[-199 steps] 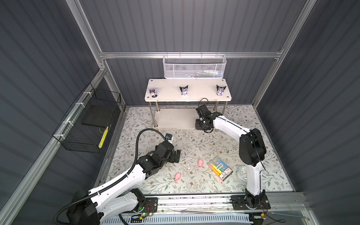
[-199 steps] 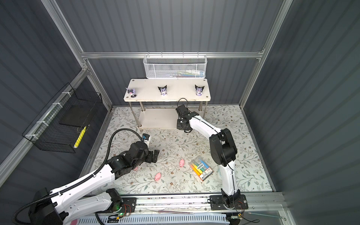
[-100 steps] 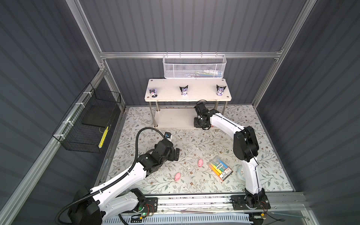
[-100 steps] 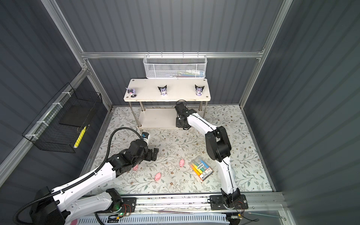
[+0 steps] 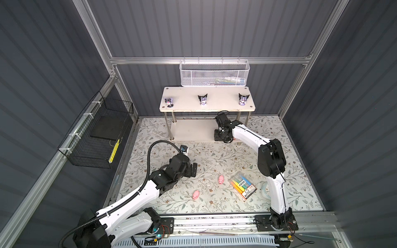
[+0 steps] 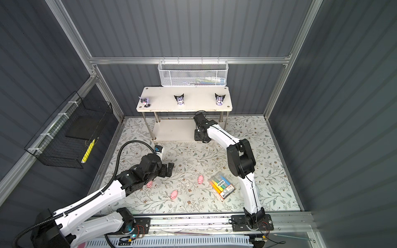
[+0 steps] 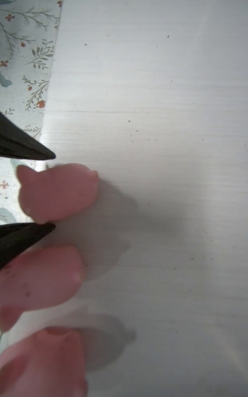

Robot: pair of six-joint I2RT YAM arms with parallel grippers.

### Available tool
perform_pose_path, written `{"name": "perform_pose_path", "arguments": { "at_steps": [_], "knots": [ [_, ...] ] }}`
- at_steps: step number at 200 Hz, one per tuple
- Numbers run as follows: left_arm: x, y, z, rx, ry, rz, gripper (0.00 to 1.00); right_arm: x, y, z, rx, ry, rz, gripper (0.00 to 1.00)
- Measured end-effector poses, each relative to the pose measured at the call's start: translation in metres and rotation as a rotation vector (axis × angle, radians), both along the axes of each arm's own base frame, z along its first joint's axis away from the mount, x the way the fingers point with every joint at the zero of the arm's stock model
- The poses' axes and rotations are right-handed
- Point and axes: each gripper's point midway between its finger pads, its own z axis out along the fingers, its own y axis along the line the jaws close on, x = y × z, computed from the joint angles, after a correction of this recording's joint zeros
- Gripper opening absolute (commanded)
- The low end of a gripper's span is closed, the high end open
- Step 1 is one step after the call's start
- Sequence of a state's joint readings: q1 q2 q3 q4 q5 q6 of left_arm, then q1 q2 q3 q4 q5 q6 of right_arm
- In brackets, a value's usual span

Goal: Place and organize the plastic toys onto the shelf
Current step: 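Open the right gripper to set the pig beside the other pigs, then move the open right gripper back to a pig beside the marker pack, then grasp the pink pig beside the marker pack with the right gripper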

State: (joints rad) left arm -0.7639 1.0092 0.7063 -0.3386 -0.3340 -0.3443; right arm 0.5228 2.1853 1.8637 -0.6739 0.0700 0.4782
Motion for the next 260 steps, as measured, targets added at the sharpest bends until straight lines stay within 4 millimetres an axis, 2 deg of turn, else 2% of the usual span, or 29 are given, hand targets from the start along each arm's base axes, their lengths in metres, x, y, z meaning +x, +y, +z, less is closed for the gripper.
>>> {"name": "perform_pose_path", "arguments": {
  "at_steps": [45,63,83,152,179,223,260],
  "knots": [
    [-0.008,0.004,0.016,-0.058,-0.019,0.005,1.0,-0.031,-0.001,0.027,0.015,-0.021,0.019,0.53],
    [-0.012,0.005,0.023,-0.097,-0.027,0.007,1.0,-0.051,-0.001,0.038,0.02,-0.034,0.032,0.54],
    [-0.02,0.008,0.023,-0.144,-0.021,0.006,1.0,-0.076,-0.002,0.042,0.017,-0.036,0.043,0.54],
    [-0.058,0.013,-0.005,-0.314,0.066,-0.022,1.0,-0.19,-0.011,0.01,-0.052,0.022,0.075,0.56],
    [-0.069,0.012,-0.016,-0.362,0.104,-0.035,1.0,-0.224,-0.013,0.003,-0.052,0.02,0.075,0.57],
    [-0.083,0.006,-0.046,-0.376,0.184,-0.056,1.0,-0.252,-0.02,-0.019,-0.063,0.035,0.036,0.57],
    [-0.09,0.006,-0.059,-0.372,0.221,-0.055,1.0,-0.253,-0.012,-0.034,-0.057,0.046,0.018,0.57]
  ]
}}
